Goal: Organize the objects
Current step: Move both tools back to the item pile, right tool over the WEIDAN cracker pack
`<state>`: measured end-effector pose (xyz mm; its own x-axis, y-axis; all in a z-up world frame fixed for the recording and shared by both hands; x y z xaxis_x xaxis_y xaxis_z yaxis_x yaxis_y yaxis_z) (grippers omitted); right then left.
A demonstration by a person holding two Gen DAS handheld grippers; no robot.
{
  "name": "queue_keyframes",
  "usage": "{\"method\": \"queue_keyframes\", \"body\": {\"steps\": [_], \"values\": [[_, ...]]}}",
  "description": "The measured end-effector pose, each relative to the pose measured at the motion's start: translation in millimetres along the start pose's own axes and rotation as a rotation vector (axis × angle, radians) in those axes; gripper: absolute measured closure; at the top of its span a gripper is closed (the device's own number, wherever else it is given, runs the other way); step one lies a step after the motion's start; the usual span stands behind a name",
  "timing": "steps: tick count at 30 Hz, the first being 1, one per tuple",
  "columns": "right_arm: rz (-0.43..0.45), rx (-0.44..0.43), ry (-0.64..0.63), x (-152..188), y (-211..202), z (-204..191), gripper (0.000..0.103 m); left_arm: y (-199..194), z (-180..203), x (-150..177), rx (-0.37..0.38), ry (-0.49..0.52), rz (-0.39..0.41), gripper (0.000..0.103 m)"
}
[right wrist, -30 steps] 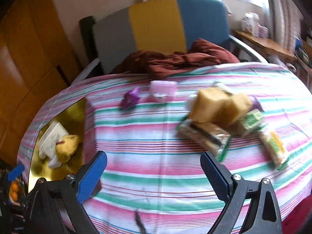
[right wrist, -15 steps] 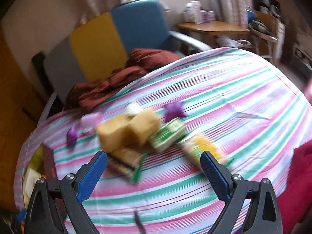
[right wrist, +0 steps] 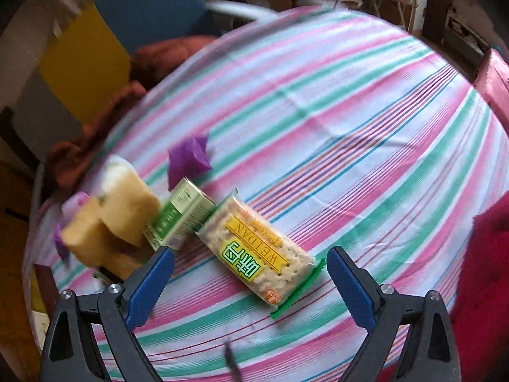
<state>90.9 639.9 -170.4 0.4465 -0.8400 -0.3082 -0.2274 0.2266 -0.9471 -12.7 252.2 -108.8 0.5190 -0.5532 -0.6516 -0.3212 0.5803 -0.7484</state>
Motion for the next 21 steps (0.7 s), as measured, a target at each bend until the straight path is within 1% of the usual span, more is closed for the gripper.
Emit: {"method": "queue_keyframes", "body": {"steps": [5,8,10,12,13,16,19,21], "values": [[-0.004,0.01,0.004,-4,16,-2,0.005,7,16,-12,0.034,0.032,-0.002,0.0],[-0.035,0.019,0.008,-1,24,3,0.005,12,26,-26,0.046,0.054,0.005,0.0],[-0.071,0.036,0.001,4,31,4,0.005,16,34,-37,0.057,0.067,0.011,0.0],[-0.111,0.065,-0.027,10,40,3,0.005,24,41,-50,0.067,0.073,0.014,0.0],[-0.112,0.089,-0.05,11,41,1,0.005,29,45,-56,0.078,0.072,0.01,0.0],[-0.113,0.116,-0.085,13,41,-1,0.005,49,55,-74,0.092,0.066,-0.011,0.0],[-0.11,0.101,-0.071,13,40,2,0.005,71,58,-83,0.103,0.042,-0.052,0.0],[-0.108,0.093,-0.062,13,38,4,0.005,89,58,-87,0.112,0.016,-0.093,0.0]]}}
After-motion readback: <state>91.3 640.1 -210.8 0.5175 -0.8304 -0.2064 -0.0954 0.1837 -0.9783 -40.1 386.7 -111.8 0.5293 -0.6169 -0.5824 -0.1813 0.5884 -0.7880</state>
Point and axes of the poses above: each gripper's, at about its wrist camera, not at the fingertips, and y roughly the way its jaws point, z to its right, x to its underside, the point moved 10 cm from there along y, roughly the way its jaws point, and after that the axes turned 10 degrees about x, right-handed, at the moved point
